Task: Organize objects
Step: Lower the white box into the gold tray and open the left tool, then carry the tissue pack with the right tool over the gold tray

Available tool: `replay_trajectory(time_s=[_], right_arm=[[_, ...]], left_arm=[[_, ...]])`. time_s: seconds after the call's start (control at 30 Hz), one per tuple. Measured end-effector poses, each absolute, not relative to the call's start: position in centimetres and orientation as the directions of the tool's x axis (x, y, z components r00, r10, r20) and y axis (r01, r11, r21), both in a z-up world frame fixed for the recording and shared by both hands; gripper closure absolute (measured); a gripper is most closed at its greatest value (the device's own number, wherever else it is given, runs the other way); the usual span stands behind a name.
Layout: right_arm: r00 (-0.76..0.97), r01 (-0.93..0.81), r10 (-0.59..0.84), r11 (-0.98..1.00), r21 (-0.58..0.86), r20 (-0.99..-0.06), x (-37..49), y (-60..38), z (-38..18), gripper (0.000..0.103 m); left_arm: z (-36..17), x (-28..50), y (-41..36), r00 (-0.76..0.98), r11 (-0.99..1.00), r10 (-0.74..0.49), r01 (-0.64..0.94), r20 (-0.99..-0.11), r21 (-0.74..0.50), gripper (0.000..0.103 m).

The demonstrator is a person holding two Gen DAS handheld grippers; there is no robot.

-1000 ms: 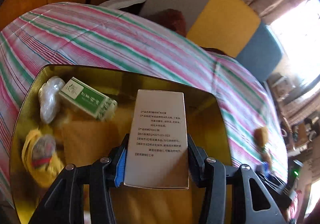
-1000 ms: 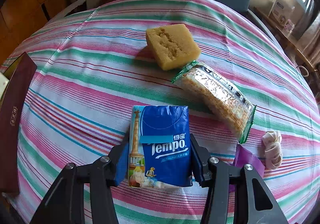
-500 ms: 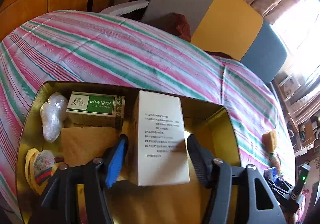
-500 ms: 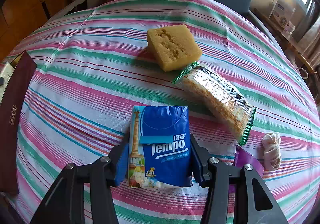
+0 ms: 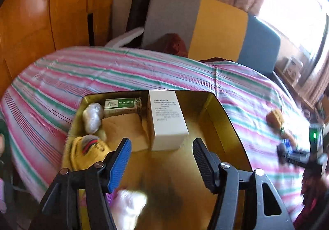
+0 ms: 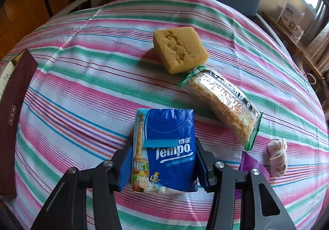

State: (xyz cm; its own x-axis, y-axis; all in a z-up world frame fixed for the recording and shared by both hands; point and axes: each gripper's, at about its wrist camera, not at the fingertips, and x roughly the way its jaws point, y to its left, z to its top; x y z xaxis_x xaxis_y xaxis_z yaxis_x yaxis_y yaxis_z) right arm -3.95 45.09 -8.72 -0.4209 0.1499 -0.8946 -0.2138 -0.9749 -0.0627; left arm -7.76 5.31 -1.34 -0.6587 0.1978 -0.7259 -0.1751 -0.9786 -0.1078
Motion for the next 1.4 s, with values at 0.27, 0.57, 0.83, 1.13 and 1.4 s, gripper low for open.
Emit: replay_trajectory(time_s=[0.27,0.57,0.83,1.13,1.4], right_arm=[[-0.426,-0.217,0.157,-0.974,-0.067,-0.891,-3.8,44.9,-8.7,0.051],[-0.441,-0.209,0.173,-0.974,-0.087,-0.881,-3.6,44.2,-8.7,0.051],[-0.450,-0.196,0.184,-0.975,-0.104,-0.874,-3.3,43.6,-8.6,0.051],[-0.450,-0.190,0.199,-0.974,-0.124,-0.871,-3.8,43.9,-8.9,0.051],[-0.450,-0.195,0.193,-0.974,-0.115,-0.872,-3.9,44.1,-8.9,0.051]], left_arm=[[0.0,-3.5,5.4,-0.704,-0.972,0.170,-0.236,-0.690,0.002,0.040],[-0.8,-2.5,5.2,-0.687,-0.968,0.176,-0.252,-0.705,0.004,0.040],[-1.0,-2.4,4.9,-0.686,-0.969,0.169,-0.246,-0.707,0.006,0.040],[-0.8,-2.3,4.0,-0.688,-0.973,0.163,-0.230,-0.707,-0.001,0.040],[-1.2,-2.4,3.3,-0.679,-0.976,0.152,-0.216,-0.718,-0.002,0.040]])
